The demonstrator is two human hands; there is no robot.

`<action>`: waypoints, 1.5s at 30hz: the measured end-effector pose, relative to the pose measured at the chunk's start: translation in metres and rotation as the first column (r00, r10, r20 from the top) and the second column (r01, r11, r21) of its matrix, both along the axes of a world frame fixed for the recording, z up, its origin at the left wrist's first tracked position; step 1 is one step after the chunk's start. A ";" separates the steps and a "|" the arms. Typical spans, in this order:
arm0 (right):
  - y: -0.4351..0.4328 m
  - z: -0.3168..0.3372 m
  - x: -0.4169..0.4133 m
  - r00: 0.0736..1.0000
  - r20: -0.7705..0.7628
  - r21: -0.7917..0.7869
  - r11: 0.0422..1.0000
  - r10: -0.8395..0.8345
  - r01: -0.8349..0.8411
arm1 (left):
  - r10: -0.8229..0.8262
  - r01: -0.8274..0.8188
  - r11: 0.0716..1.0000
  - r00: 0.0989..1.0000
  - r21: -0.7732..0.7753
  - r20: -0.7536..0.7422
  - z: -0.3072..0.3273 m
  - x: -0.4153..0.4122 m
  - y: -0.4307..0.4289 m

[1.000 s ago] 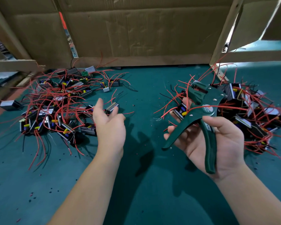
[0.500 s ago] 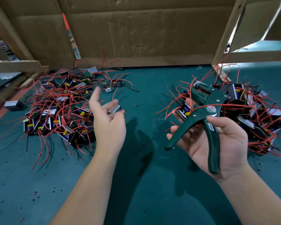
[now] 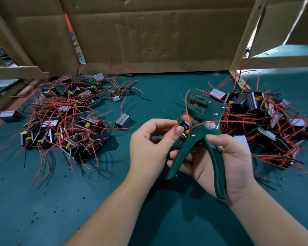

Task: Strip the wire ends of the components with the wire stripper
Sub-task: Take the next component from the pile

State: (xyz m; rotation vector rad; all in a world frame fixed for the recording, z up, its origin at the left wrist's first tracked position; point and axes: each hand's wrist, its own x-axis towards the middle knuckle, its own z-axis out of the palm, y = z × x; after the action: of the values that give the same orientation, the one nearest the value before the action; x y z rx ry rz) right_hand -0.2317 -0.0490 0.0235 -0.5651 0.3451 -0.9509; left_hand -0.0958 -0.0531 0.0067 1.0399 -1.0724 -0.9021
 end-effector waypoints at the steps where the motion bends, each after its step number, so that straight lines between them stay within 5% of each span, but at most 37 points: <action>1: 0.001 -0.001 0.001 1.000 -0.003 0.004 1.000 0.004 -0.004 | 0.002 -0.002 1.000 1.000 0.002 -0.017 0.000 -0.001 0.000; 4: 0.002 -0.002 0.004 1.000 -0.005 -0.002 1.000 0.012 -0.012 | 0.066 -0.067 0.998 0.995 -0.011 -0.073 0.005 0.000 0.000; 8: 0.000 -0.002 0.005 0.995 -0.099 0.019 1.000 0.007 -0.005 | 0.038 -0.003 0.997 0.888 0.078 -0.458 0.015 0.013 -0.005; 10: -0.003 -0.001 0.003 0.977 -0.210 0.067 0.998 0.024 -0.010 | 0.024 0.011 0.998 0.859 0.066 -0.511 0.022 0.023 -0.007; 16: -0.005 -0.007 0.001 0.919 -0.385 0.138 0.990 0.083 -0.031 | -0.065 0.118 0.988 0.898 0.096 -0.435 0.024 0.035 -0.005; 25: -0.008 -0.008 -0.004 0.958 -0.284 0.083 0.997 0.027 -0.004 | -0.207 0.301 0.929 0.906 0.216 -0.370 0.026 0.031 -0.002; 35: -0.007 -0.003 -0.007 0.909 -0.389 0.171 0.981 0.150 -0.089 | -0.072 0.223 0.919 0.905 0.325 -0.418 0.025 0.036 -0.007; 39: -0.007 -0.002 -0.008 0.906 -0.392 0.186 0.978 0.159 -0.091 | -0.005 0.112 0.950 0.939 0.292 -0.343 0.026 0.036 -0.009; 45: -0.007 0.000 -0.010 0.973 -0.229 0.129 0.992 0.020 0.010 | -0.159 0.186 0.967 0.975 0.175 -0.158 0.026 0.036 -0.003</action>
State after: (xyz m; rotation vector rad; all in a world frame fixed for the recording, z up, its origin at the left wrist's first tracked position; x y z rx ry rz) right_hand -0.2418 -0.0563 0.0238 -0.5572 0.6089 -0.8531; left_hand -0.0598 -0.0561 0.0327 1.0308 -0.9819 -1.2214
